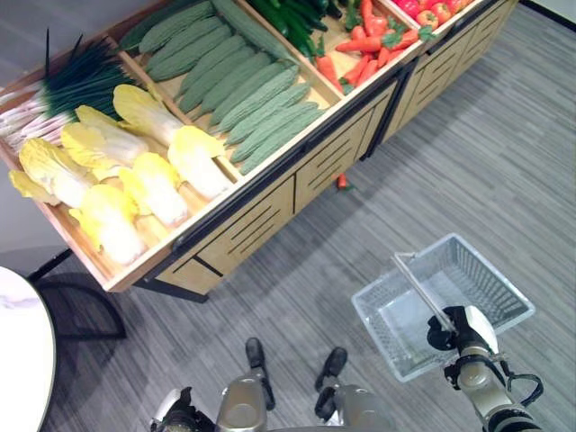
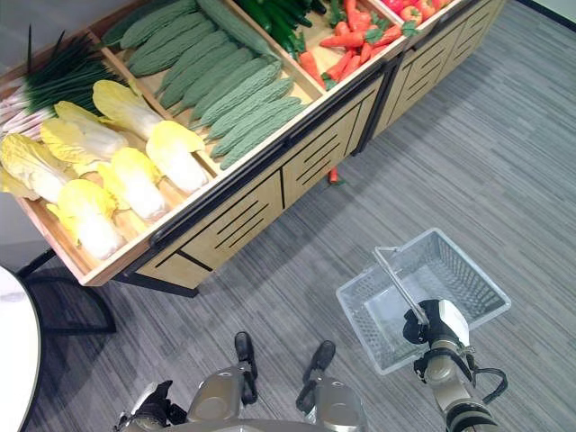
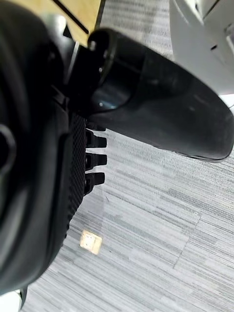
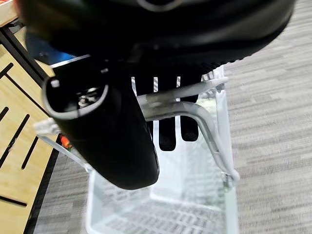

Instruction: Get the vegetables into the basket

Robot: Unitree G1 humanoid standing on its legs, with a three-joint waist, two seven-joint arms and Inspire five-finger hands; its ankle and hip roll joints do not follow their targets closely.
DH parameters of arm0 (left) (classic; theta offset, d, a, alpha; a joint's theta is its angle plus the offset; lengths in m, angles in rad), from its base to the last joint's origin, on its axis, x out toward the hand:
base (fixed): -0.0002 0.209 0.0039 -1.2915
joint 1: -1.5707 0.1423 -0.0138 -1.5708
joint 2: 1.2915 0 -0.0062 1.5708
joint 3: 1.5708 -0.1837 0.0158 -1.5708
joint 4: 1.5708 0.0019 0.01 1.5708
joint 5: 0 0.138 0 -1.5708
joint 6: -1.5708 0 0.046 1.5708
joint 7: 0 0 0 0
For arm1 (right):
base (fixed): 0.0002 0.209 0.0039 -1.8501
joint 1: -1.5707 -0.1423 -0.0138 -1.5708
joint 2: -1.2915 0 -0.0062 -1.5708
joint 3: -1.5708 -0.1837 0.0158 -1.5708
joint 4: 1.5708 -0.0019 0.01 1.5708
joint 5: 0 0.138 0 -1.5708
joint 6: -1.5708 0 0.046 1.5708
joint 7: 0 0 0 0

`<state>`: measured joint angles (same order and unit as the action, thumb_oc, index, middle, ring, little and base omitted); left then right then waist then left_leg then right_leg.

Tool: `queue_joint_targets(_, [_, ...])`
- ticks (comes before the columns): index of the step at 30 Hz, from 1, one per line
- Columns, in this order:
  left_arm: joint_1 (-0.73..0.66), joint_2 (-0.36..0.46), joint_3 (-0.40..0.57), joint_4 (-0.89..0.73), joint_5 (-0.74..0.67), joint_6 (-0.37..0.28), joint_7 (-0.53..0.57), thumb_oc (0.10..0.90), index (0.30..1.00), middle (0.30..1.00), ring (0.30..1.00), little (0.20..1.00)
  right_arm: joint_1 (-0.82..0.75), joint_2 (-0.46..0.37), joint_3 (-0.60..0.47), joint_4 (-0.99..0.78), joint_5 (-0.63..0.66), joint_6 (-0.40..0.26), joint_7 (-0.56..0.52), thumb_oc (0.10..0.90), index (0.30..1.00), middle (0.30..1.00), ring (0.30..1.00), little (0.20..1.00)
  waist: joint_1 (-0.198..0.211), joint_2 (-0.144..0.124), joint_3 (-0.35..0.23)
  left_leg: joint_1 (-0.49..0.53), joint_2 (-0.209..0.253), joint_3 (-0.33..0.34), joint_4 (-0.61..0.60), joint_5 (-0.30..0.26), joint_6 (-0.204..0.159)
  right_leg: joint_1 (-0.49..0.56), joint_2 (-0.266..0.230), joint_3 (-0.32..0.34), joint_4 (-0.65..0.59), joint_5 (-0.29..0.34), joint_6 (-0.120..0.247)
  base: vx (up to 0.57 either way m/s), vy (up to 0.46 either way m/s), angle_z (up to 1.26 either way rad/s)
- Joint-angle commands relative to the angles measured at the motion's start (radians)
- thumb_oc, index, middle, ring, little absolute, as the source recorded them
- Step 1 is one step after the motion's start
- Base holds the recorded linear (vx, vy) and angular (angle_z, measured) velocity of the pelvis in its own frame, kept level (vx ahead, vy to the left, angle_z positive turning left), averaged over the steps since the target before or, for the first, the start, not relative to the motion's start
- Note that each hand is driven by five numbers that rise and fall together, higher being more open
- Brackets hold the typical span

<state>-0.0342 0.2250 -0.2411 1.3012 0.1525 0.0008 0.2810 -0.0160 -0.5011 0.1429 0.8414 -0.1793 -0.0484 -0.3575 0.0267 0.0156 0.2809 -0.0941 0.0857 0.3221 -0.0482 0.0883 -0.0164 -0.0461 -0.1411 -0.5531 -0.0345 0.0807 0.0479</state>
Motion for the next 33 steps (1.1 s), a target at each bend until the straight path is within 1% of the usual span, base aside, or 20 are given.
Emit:
queue_joint_targets(1, [-0.016, 0.03, 0.005, 0.041, 0.032, 0.0, 0.026, 0.9, 1.0, 1.0, 1.0, 1.0, -0.061, -0.066, -0.037, -0.049, 0.014, -0.045, -0.061, 0.4, 0.3, 0.3, 0.3, 0.3, 0.003, -0.01, -0.051, -0.002, 0.026, -0.02, 0.009, -0.011, -0.062, 0.024, -0.052, 0.1, 0.087, -0.065, 0.109, 0.06, 0.128, 0.08])
queue_joint_targets(6, [-0.001, 0.035, 0.017, 0.041, 0.019, -0.01, 0.021, 0.9, 1.0, 1.0, 1.0, 1.0, -0.076, -0.042, -0.024, -0.003, 0.001, -0.033, -0.05, 0.4, 0.3, 0.3, 0.3, 0.3, 0.019, -0.031, -0.056, 0.014, -0.001, -0.028, 0.012, -0.05, -0.032, 0.028, -0.096, 0.107, 0.114, -0.048, 0.139, 0.07, 0.156, 0.15])
queue_joint_targets(9, [0.003, 0.039, 0.024, 0.04, 0.012, -0.009, 0.026, 0.9, 1.0, 1.0, 1.0, 1.0, -0.095, -0.028, -0.018, 0.062, 0.005, -0.028, -0.05, 0.4, 0.3, 0.3, 0.3, 0.3, 0.025, -0.033, -0.051, 0.044, -0.026, -0.032, -0.004, -0.073, -0.001, -0.009, -0.142, 0.126, 0.249, -0.02, 0.16, 0.06, 0.204, 0.06])
queue_joint_targets(10, [0.006, 0.042, 0.026, 0.039, 0.008, -0.01, 0.029, 0.9, 1.0, 1.0, 1.0, 1.0, -0.095, -0.025, -0.018, 0.069, 0.006, -0.027, -0.051, 0.4, 0.3, 0.3, 0.3, 0.3, 0.022, -0.031, -0.047, 0.057, -0.038, -0.04, -0.021, -0.07, 0.011, -0.026, -0.16, 0.15, 0.319, 0.005, 0.172, 0.01, 0.207, 0.26])
queue_joint_targets(11, [0.004, 0.046, 0.027, 0.038, 0.007, -0.009, 0.031, 0.9, 1.0, 1.0, 1.0, 1.0, -0.096, -0.015, -0.02, 0.098, 0.017, -0.028, -0.051, 0.4, 0.3, 0.3, 0.3, 0.3, 0.018, -0.024, -0.043, 0.056, -0.042, -0.045, -0.029, -0.054, 0.025, -0.061, -0.165, 0.167, 0.378, 0.046, 0.162, 0.04, 0.186, 0.29])
queue_joint_targets(12, [0.006, 0.054, 0.026, 0.037, 0.001, -0.014, 0.035, 0.9, 1.0, 1.0, 1.0, 1.0, -0.1, -0.01, -0.02, 0.12, 0.025, -0.028, -0.053, 0.4, 0.3, 0.3, 0.3, 0.3, -0.003, -0.013, -0.036, 0.062, -0.043, -0.088, -0.039, -0.058, 0.023, -0.136, -0.117, 0.283, 0.428, 0.063, 0.162, 0.04, 0.117, 0.3])
queue_joint_targets(14, [-0.001, 0.062, 0.025, 0.034, -0.012, -0.022, 0.039, 0.9, 1.0, 1.0, 1.0, 1.0, -0.113, -0.015, -0.022, 0.162, 0.041, -0.028, -0.061, 0.4, 0.3, 0.3, 0.3, 0.3, -0.011, 0.0, -0.028, 0.065, -0.039, -0.121, -0.039, -0.052, 0.011, -0.194, -0.083, 0.347, 0.389, 0.054, 0.145, 0.14, -0.04, 0.54])
queue_joint_targets(15, [-0.025, 0.067, 0.014, 0.032, -0.034, -0.031, 0.045, 0.9, 1.0, 1.0, 1.0, 1.0, -0.115, -0.022, -0.044, 0.182, 0.064, -0.027, -0.082, 0.4, 0.3, 0.3, 0.3, 0.3, -0.023, -0.001, -0.014, 0.066, -0.034, -0.18, -0.039, -0.05, -0.009, -0.205, -0.102, 0.385, 0.25, 0.067, 0.15, 0.22, -0.216, 0.92])
queue_joint_targets(16, [-0.035, 0.069, 0.012, 0.04, -0.038, -0.032, 0.045, 0.9, 1.0, 1.0, 1.0, 1.0, -0.115, -0.02, -0.05, 0.199, 0.072, -0.027, -0.086, 0.4, 0.3, 0.3, 0.3, 0.3, -0.034, -0.005, -0.013, 0.068, -0.035, -0.205, -0.039, -0.055, -0.013, -0.208, -0.095, 0.43, 0.194, 0.078, 0.156, 0.19, -0.202, 0.91])
queue_joint_targets(17, [-0.036, 0.069, 0.013, 0.04, -0.038, -0.032, 0.045, 0.9, 1.0, 1.0, 1.0, 1.0, -0.116, -0.02, -0.05, 0.199, 0.072, -0.028, -0.086, 0.4, 0.3, 0.3, 0.3, 0.3, -0.034, -0.005, -0.014, 0.065, -0.035, -0.205, -0.039, -0.053, -0.013, -0.209, -0.095, 0.43, 0.191, 0.082, 0.156, 0.14, -0.135, 0.84])
queue_joint_targets(20, [-0.062, 0.076, 0.013, 0.058, -0.049, -0.037, 0.053, 0.9, 1.0, 1.0, 1.0, 1.0, -0.109, -0.007, -0.065, 0.259, 0.092, -0.028, -0.101, 0.4, 0.3, 0.3, 0.3, 0.3, -0.063, -0.01, -0.017, 0.079, -0.028, -0.283, -0.039, -0.073, -0.03, -0.233, -0.079, 0.59, 0.086, 0.095, 0.166, 0.22, -0.196, 0.96])
queue_joint_targets(22, [-0.076, 0.087, 0.016, 0.066, -0.053, -0.038, 0.058, 0.9, 1.0, 1.0, 1.0, 1.0, -0.097, 0.004, -0.075, 0.301, 0.101, -0.026, -0.099, 0.4, 0.3, 0.3, 0.3, 0.3, -0.071, -0.021, -0.019, 0.095, -0.022, -0.326, -0.039, -0.083, -0.039, -0.22, -0.069, 0.619, 0.074, 0.098, 0.168, 0.21, -0.237, 0.78])
queue_joint_targets(23, [-0.076, 0.086, 0.016, 0.069, -0.049, -0.039, 0.06, 0.9, 1.0, 1.0, 1.0, 1.0, -0.091, 0.013, -0.08, 0.334, 0.107, -0.025, -0.093, 0.4, 0.3, 0.3, 0.3, 0.3, -0.069, -0.028, -0.025, 0.103, -0.017, -0.342, -0.039, -0.085, -0.044, -0.197, -0.071, 0.59, 0.063, 0.083, 0.166, 0.13, -0.162, 1.33])
queue_joint_targets(24, [-0.076, 0.086, 0.016, 0.069, -0.049, -0.039, 0.06, 0.9, 1.0, 1.0, 1.0, 1.0, -0.091, 0.013, -0.08, 0.335, 0.107, -0.025, -0.093, 0.4, 0.3, 0.3, 0.3, 0.3, -0.07, -0.028, -0.024, 0.103, -0.017, -0.343, -0.039, -0.085, -0.044, -0.196, -0.072, 0.59, 0.063, 0.083, 0.166, 0.27, -0.406, 1.31])
queue_joint_targets(25, [-0.066, 0.084, 0.043, 0.076, -0.072, -0.036, 0.075, 0.9, 1.0, 1.0, 1.0, 1.0, -0.082, 0.028, -0.069, 0.4, 0.099, -0.015, -0.074, 0.4, 0.3, 0.3, 0.3, 0.3, -0.067, -0.036, -0.051, 0.109, 0.026, -0.363, -0.039, -0.079, -0.063, -0.169, -0.036, 0.564, 0.057, 0.062, 0.152, 0.22, -0.346, 1.16])
queue_joint_targets(26, [-0.065, 0.084, 0.043, 0.076, -0.072, -0.036, 0.076, 0.9, 1.0, 1.0, 1.0, 1.0, -0.082, 0.027, -0.069, 0.401, 0.099, -0.015, -0.074, 0.4, 0.3, 0.3, 0.3, 0.3, -0.068, -0.035, -0.051, 0.109, 0.028, -0.365, -0.039, -0.079, -0.064, -0.168, -0.035, 0.563, 0.056, 0.062, 0.151, 0.35, -0.548, 0.48])
queue_joint_targets(27, [-0.058, 0.079, 0.066, 0.075, -0.101, -0.037, 0.082, 0.9, 1.0, 1.0, 1.0, 1.0, -0.077, 0.027, -0.073, 0.43, 0.099, -0.011, -0.068, 0.4, 0.3, 0.3, 0.3, 0.3, -0.06, -0.034, -0.064, 0.107, 0.057, -0.379, -0.037, -0.069, -0.078, -0.151, -0.009, 0.531, 0.053, 0.039, 0.136, 0.18, -0.28, 0.39])
queue_joint_targets(29, [-0.049, 0.063, 0.091, 0.065, -0.153, -0.04, 0.091, 0.9, 1.0, 1.0, 1.0, 1.0, -0.07, 0.023, -0.08, 0.456, 0.107, -0.006, -0.07, 0.4, 0.3, 0.3, 0.3, 0.3, -0.053, -0.034, -0.073, 0.095, 0.078, -0.402, -0.022, -0.053, -0.088, -0.127, 0.012, 0.491, 0.064, 0.013, 0.115, 0.2, -0.356, 0.28])
queue_joint_targets(32, [-0.042, 0.031, 0.126, 0.059, -0.216, -0.041, 0.111, 0.9, 1.0, 1.0, 1.0, 1.0, -0.037, 0.026, -0.121, 0.469, 0.131, 0.003, -0.084, 0.4, 0.3, 0.3, 0.3, 0.3, -0.063, -0.032, -0.081, 0.073, 0.083, -0.365, -0.026, -0.016, -0.098, -0.091, 0.0, 0.422, 0.038, 0.01, 0.108, 0.11, -0.177, 0.77])
queue_joint_targets(33, [-0.025, 0.007, 0.188, 0.063, -0.297, -0.053, 0.127, 0.9, 1.0, 1.0, 1.0, 1.0, -0.018, 0.034, -0.136, 0.487, 0.141, 0.011, -0.088, 0.4, 0.3, 0.3, 0.3, 0.3, -0.062, -0.027, -0.1, 0.072, 0.089, -0.324, -0.039, -0.003, -0.111, -0.063, 0.002, 0.395, -0.002, 0.016, 0.112, 0.09, -0.077, 0.82])
